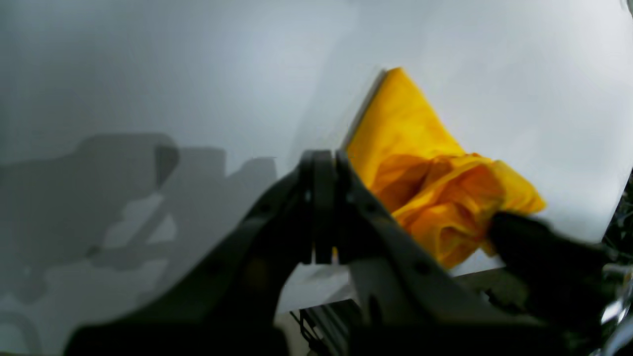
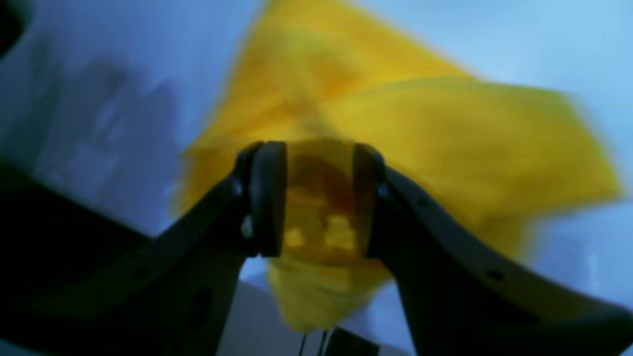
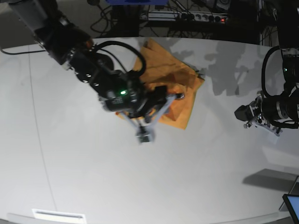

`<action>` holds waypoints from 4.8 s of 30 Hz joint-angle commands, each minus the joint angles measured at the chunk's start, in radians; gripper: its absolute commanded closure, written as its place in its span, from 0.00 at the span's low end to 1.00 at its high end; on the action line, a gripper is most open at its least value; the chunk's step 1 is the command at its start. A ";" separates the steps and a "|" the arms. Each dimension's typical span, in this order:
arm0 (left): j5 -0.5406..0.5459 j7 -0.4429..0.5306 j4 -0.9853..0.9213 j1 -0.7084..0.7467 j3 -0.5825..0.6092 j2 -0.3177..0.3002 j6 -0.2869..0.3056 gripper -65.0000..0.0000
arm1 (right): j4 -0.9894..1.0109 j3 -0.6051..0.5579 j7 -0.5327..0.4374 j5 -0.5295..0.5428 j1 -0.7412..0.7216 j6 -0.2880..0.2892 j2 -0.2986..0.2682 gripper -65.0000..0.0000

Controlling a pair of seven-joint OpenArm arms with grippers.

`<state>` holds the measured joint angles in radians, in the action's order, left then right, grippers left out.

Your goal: Fold the T-shirt properly

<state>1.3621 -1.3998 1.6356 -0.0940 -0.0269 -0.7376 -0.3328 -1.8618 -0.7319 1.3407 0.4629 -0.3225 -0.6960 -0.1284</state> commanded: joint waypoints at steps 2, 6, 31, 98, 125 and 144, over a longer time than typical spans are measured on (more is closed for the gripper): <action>0.018 0.004 0.013 -0.014 -0.015 -0.020 0.005 1.00 | -0.017 0.067 -0.030 -0.010 -0.004 -0.002 -0.044 0.67; 0.018 0.004 0.013 -0.014 -0.014 -0.018 0.005 1.00 | -0.020 0.128 -0.036 -0.010 0.018 -0.002 -0.116 0.67; 0.017 0.004 0.012 -0.014 -0.009 0.016 0.005 1.00 | -0.074 0.377 -0.109 -0.005 0.282 -0.002 -0.096 1.00; -0.149 0.004 0.387 0.317 -0.439 0.099 0.005 1.00 | -0.143 0.455 -0.363 -0.010 0.543 -0.002 -0.339 1.00; -0.967 1.037 0.351 0.412 -0.023 0.149 0.005 1.00 | -0.025 0.547 -1.558 -0.338 0.638 0.077 -0.270 1.00; -0.996 1.310 0.374 0.768 -0.011 0.082 0.369 1.00 | 0.054 1.176 -1.562 -0.166 0.932 0.382 -0.069 1.00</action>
<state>0.3691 -0.1181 1.9903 0.6674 -0.0307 -0.6369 0.0452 -1.7905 0.4313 -0.1848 0.3088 0.6018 -0.3119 -0.1841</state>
